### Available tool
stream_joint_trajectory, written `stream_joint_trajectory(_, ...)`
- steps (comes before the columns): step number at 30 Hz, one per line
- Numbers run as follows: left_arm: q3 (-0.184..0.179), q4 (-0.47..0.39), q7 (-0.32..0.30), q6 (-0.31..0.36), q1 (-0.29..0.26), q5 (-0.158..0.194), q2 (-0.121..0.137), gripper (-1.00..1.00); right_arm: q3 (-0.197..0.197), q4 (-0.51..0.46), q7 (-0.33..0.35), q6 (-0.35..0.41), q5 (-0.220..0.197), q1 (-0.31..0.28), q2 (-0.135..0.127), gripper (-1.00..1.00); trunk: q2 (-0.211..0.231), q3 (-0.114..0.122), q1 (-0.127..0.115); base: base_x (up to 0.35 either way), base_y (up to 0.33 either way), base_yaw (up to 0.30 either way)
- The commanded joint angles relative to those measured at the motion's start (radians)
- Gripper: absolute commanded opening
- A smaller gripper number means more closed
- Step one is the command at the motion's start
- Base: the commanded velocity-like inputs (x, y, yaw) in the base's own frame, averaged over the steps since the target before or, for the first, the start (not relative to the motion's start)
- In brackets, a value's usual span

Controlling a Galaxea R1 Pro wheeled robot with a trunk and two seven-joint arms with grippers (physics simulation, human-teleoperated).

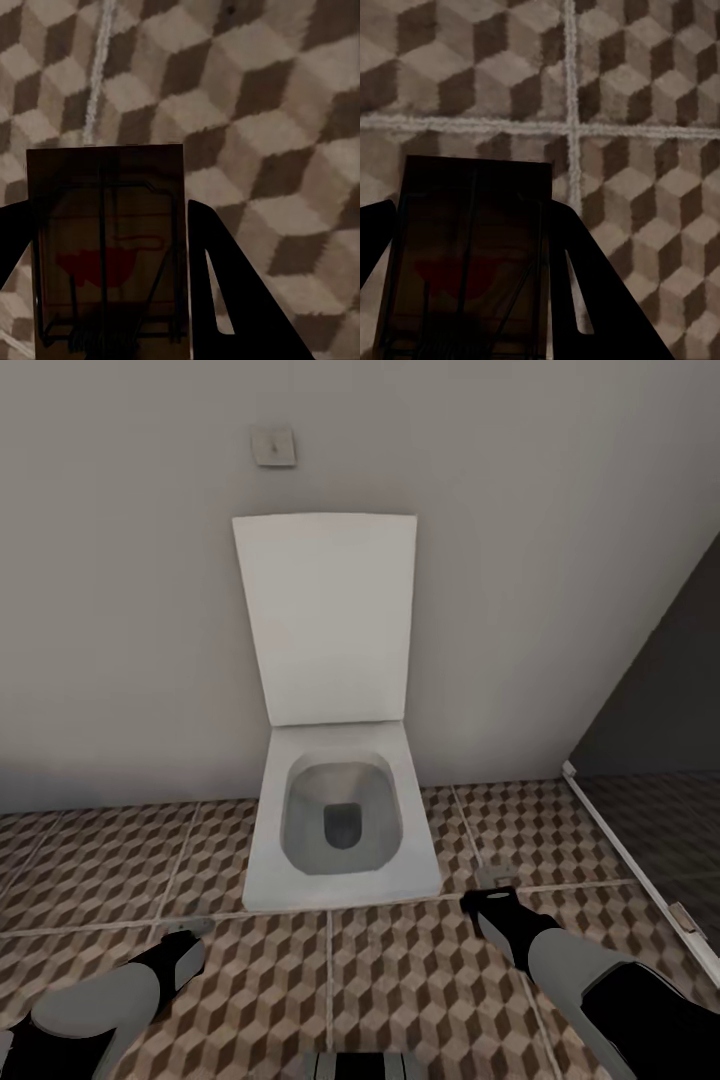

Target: Take the four mousetraps from the cabinet in the bathroom and place them on the bathroom floor. Make sure all four end up on the same floor surface, and ensure that at least two of them are either under or directly next to the same bathroom sink.

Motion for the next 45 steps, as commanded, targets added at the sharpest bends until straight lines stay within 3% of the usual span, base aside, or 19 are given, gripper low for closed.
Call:
stream_joint_trajectory(1, -0.009, 0.000, 0.002, 0.004, -0.001, 0.003, 0.000, -1.00, 0.009, -0.003, -0.005, 0.001, -0.010, 0.000, 0.000, -1.00, -0.001, -0.005, 0.000, 0.000, 0.000, -0.015)
stream_joint_trajectory(9, -0.009, 0.000, 0.001, -0.005, -0.001, 0.003, 0.000, -1.00, 0.009, -0.002, -0.005, -0.030, -0.010, 0.001, 0.001, -1.00, -0.002, -0.035, 0.004, 0.000, 0.000, -0.003)
stream_joint_trajectory(34, -0.009, 0.000, 0.001, -0.008, -0.001, 0.003, 0.000, -1.00, 0.009, -0.002, -0.005, -0.032, -0.005, 0.002, 0.004, -1.00, -0.008, -0.132, 0.015, 0.000, 0.000, 0.000)
stream_joint_trajectory(45, -0.011, 0.000, 0.002, -0.043, -0.001, 0.002, 0.000, -1.00, 0.009, -0.002, -0.005, -0.032, -0.005, 0.002, 0.005, -1.00, -0.008, -0.132, 0.015, 0.000, 0.000, 0.000)
